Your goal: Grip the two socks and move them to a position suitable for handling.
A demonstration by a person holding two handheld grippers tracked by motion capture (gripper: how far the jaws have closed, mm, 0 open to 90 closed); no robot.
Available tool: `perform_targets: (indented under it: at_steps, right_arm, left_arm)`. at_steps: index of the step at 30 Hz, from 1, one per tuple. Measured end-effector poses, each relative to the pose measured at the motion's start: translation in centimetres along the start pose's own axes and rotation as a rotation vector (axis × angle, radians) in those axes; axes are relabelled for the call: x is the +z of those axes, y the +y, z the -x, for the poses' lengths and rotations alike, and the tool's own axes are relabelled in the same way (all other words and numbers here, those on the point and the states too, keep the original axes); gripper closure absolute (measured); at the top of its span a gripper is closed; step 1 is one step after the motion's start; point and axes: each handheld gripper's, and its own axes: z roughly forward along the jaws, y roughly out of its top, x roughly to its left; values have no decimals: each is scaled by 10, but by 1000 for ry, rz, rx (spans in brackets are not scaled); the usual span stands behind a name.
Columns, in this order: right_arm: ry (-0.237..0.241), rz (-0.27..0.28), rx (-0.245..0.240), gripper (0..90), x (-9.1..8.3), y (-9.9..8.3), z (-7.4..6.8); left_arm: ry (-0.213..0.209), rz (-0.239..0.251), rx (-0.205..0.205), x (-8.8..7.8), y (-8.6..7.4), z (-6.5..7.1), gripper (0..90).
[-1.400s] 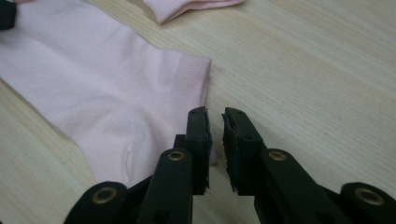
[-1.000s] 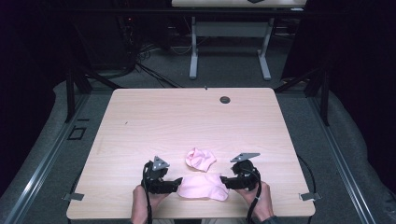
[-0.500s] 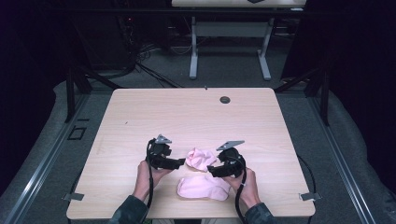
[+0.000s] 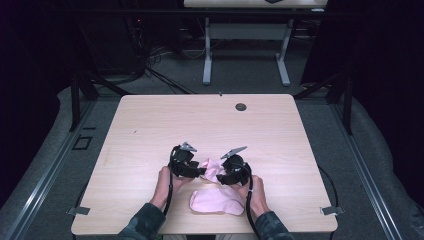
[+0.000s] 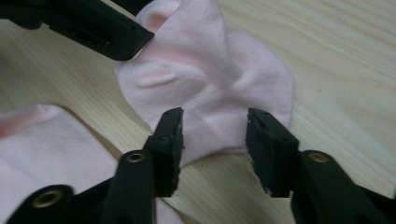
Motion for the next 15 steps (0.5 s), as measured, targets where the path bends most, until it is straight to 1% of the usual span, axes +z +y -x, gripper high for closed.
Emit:
perform_targets:
  at_steps: [1, 2, 3, 4, 5, 6, 7, 8, 9, 10, 13, 14, 15]
  right_arm:
    - [-8, 14, -6, 606, 1, -1, -2]
    - [-21, 0, -25, 631, 0, -1, -2]
    - [-24, -1, -21, 666, 0, -2, -2]
    - [-20, -4, -22, 693, 0, -2, -2]
    - [-24, 35, 2, 728, 3, -4, -3]
    - [-14, 8, -20, 769, 1, -3, -2]
    - [-8, 14, -20, 806, 1, -4, -2]
    - [0, 14, -15, 824, 1, -5, -2]
    - [5, 9, -21, 836, 0, -5, -1]
    - [10, 14, -11, 844, 0, -6, -1]
    - [-11, 29, -5, 861, -2, -7, -1]
    - [-11, 29, -5, 861, -2, -7, -1]
    - [-17, 33, 9, 865, -8, -8, 2]
  left_arm:
    - [-8, -7, 3, 1, 0, 1, 612]
    - [-8, -13, 10, 3, 0, 1, 644]
    - [-9, -19, 11, 4, 0, 2, 680]
    - [-9, -21, 12, 5, 0, 3, 720]
    - [-11, -24, 15, 6, 0, 4, 749]
    - [-14, -24, 13, 7, -1, 4, 783]
    - [-12, -21, 15, 8, -1, 6, 819]
    - [-9, -19, 19, 9, -2, 6, 841]
    - [-9, -16, 20, 9, -3, 7, 858]
    - [-1, -10, 25, 9, -4, 8, 864]
    - [25, 12, 39, 3, -6, 10, 870]
    - [25, 12, 39, 3, -6, 10, 871]
    - [61, 22, 71, -6, -6, 10, 871]
